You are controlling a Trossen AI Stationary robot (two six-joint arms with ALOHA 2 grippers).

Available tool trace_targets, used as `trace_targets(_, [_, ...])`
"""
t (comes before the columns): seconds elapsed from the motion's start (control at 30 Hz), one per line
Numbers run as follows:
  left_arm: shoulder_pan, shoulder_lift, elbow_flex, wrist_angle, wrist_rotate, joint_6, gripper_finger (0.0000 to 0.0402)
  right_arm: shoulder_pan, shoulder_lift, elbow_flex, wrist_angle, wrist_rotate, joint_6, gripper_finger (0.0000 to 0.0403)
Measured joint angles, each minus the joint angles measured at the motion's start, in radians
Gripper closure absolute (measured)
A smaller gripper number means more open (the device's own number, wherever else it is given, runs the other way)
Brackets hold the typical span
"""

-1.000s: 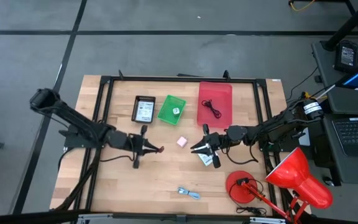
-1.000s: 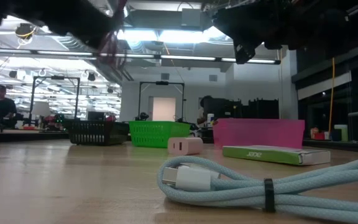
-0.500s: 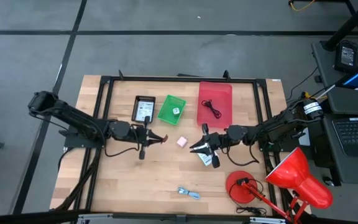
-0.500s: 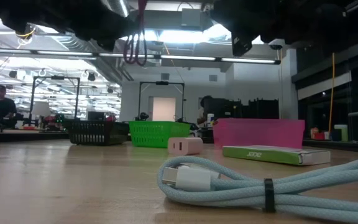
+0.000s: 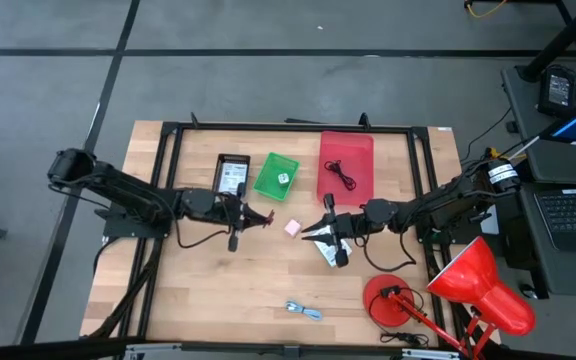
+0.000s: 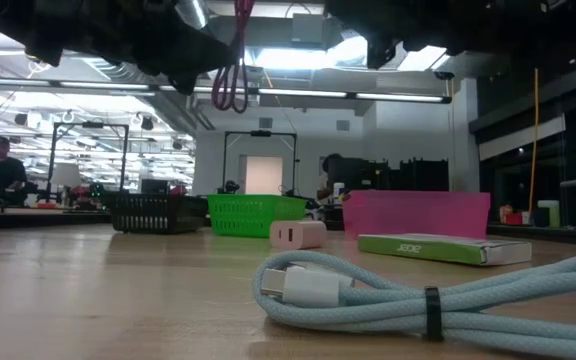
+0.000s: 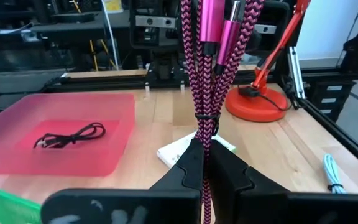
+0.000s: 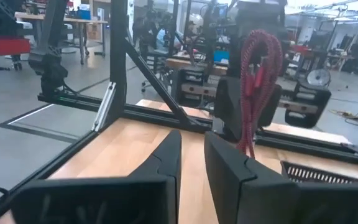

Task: Pick and place items into bin
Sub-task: Put the red charger cable into the red bin

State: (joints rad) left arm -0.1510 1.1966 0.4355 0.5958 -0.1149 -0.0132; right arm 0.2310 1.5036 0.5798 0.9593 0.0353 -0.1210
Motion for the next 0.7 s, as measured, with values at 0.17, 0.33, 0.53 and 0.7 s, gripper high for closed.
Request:
trace_targets(0.17, [0.017,0.002,0.0,0.016,0.036,0.0,0.0398,-0.004,0.0,0.009,-0.014,0.007,-0.018,0.0351])
trace_targets(0.33, [0.018,0.002,0.0,0.015,0.036,0.0,0.0398,-0.026,0.0,0.008,-0.062,0.035,0.0,0.0331])
trace_targets(0.53, [0.018,0.002,0.0,0.015,0.035,0.0,0.0398,-0.063,0.0,0.008,-0.068,0.035,0.037,0.0278])
trace_targets(0.7, [0.018,0.002,0.0,0.016,0.033,0.0,0.0398,-0.076,0.0,0.008,-0.067,0.035,0.036,0.0245])
